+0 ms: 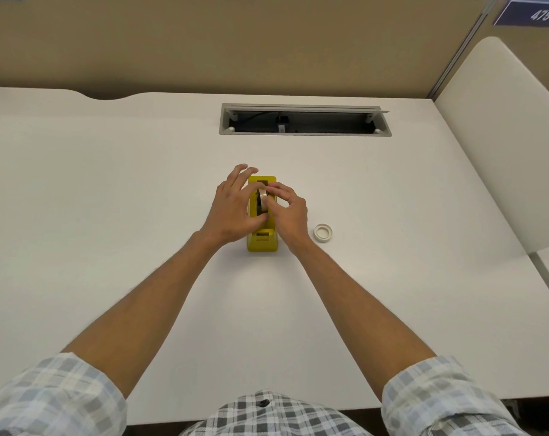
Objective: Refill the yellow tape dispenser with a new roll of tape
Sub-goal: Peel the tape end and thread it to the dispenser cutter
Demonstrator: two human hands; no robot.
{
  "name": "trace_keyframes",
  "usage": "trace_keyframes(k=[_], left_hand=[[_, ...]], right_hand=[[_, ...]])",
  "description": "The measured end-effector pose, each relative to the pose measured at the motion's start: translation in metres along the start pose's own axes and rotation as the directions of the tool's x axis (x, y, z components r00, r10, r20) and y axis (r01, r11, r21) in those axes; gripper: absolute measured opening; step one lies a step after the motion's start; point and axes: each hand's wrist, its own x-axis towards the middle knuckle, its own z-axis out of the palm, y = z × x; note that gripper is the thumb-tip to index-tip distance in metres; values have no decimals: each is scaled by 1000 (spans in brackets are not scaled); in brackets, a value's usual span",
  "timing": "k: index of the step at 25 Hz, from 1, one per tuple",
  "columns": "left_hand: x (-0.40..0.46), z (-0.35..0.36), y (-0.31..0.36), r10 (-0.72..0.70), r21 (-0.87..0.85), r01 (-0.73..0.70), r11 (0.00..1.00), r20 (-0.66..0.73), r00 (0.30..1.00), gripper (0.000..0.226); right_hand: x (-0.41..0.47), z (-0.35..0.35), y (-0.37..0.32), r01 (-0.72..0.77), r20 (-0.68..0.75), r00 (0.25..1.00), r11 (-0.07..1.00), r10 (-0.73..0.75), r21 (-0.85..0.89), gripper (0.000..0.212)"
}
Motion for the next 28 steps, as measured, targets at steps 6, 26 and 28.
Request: trace_keyframes(k=[6, 26, 28], left_hand=[[-3, 3, -2, -30, -10, 30, 999, 38, 999, 61], [6, 3, -7, -87, 44, 81, 996, 189, 978, 71], [6, 3, -5, -79, 27, 76, 997, 142, 987, 66]], right_hand=[[-1, 0, 1, 6, 7, 1000, 1000, -6, -2, 22], [-3, -2, 6, 15, 35, 999, 1000, -16, 25, 29], [-3, -2, 5, 17, 35, 999, 1000, -18, 26, 29]])
